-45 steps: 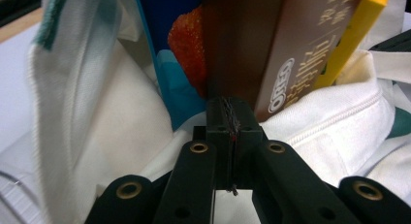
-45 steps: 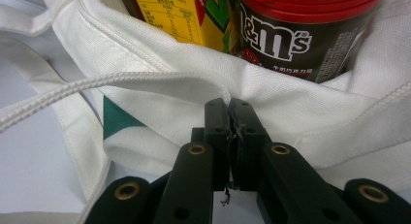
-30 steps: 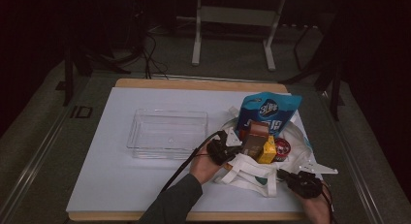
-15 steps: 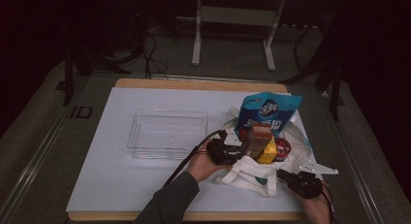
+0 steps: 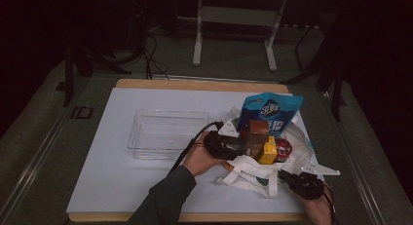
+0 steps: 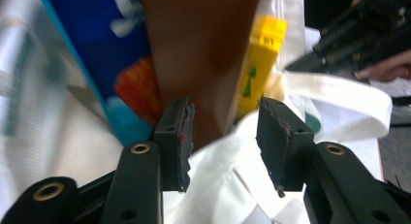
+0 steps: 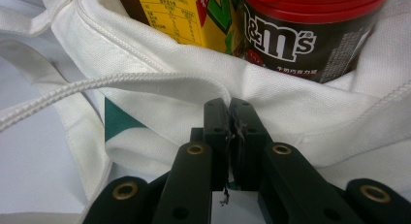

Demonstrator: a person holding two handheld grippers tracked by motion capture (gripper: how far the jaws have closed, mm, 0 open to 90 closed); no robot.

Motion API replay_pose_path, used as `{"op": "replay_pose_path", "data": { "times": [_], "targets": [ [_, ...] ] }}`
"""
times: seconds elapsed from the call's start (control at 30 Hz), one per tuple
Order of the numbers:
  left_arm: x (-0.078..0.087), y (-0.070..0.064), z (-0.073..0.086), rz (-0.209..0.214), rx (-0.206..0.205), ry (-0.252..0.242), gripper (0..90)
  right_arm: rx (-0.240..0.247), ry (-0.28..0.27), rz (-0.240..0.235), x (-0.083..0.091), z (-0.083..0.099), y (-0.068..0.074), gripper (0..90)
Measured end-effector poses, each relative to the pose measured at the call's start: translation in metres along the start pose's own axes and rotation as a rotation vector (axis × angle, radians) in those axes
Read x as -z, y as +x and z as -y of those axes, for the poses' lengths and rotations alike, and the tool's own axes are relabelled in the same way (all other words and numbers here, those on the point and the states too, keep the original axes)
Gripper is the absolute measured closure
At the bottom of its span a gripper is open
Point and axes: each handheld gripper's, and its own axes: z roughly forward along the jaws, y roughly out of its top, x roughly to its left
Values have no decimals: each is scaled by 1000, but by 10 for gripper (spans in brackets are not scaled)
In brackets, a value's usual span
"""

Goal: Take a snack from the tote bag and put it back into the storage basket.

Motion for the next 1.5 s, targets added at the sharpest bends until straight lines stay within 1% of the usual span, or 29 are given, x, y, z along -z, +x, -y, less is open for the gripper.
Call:
{"op": "replay_pose_path", "data": {
  "times": [0.03,0.1,0.2,0.27,0.33,0.43,0.47,0.5,0.53,0.57,0.63,0.67,0.7,0.73,0.77,0.8,0.83,0.9,0.93,1.03,1.17,1.23,1.37,1.5],
  "targets": [
    [2,0,-3,-7,-11,-13,535,0,-1,-1,0,0,0,859],
    [6,2,-9,-4,-16,-28,500,0,-1,-1,0,0,0,859],
    [11,7,-16,21,-18,-63,471,1,-2,0,0,0,0,859],
    [13,12,-19,46,-25,-87,470,4,-5,-1,0,0,-1,858],
    [16,17,-23,48,-35,-114,447,2,-4,-3,0,0,-1,858],
    [17,23,-28,59,-43,-135,396,1,-4,-4,0,1,-1,858],
    [16,24,-29,64,-41,-137,383,1,-4,-5,0,1,-1,858],
    [15,25,-31,87,-40,-137,376,1,-3,-5,0,1,-1,857],
    [15,25,-32,91,-45,-136,371,2,-3,-5,0,1,-1,857],
    [13,24,-34,78,-60,-137,361,4,-3,-5,0,1,-1,857],
    [11,25,-36,82,-58,-132,328,5,-3,-5,0,1,-1,857],
    [9,25,-38,76,-62,-127,312,4,-3,-4,0,1,-1,857],
    [8,26,-39,79,-58,-123,291,4,-3,-4,0,1,-1,857],
    [6,28,-40,91,-51,-123,286,5,-3,-5,0,1,0,856],
    [4,28,-40,92,-44,-128,285,5,-3,-5,0,1,0,856],
    [3,29,-41,93,-43,-129,279,5,-3,-6,0,1,-1,856],
    [1,29,-42,104,-42,-131,274,5,-3,-7,0,1,-1,856],
    [-2,29,-43,104,-44,-134,269,5,-3,-8,0,1,-1,856],
    [-5,29,-44,107,-45,-124,267,5,-3,-8,0,1,-1,855],
    [-10,29,-44,115,-47,-126,267,3,-3,-10,0,1,-1,856],
    [-18,27,-43,155,-56,-116,277,5,-3,-9,0,1,-1,855],
    [-21,24,-43,151,-66,-108,292,6,-4,-8,0,1,-1,856],
    [-26,23,-43,155,-53,-116,330,6,-5,-10,0,1,-1,855],
    [-29,23,-43,164,-31,-128,328,8,-7,-14,0,1,-1,855]
  ]
}}
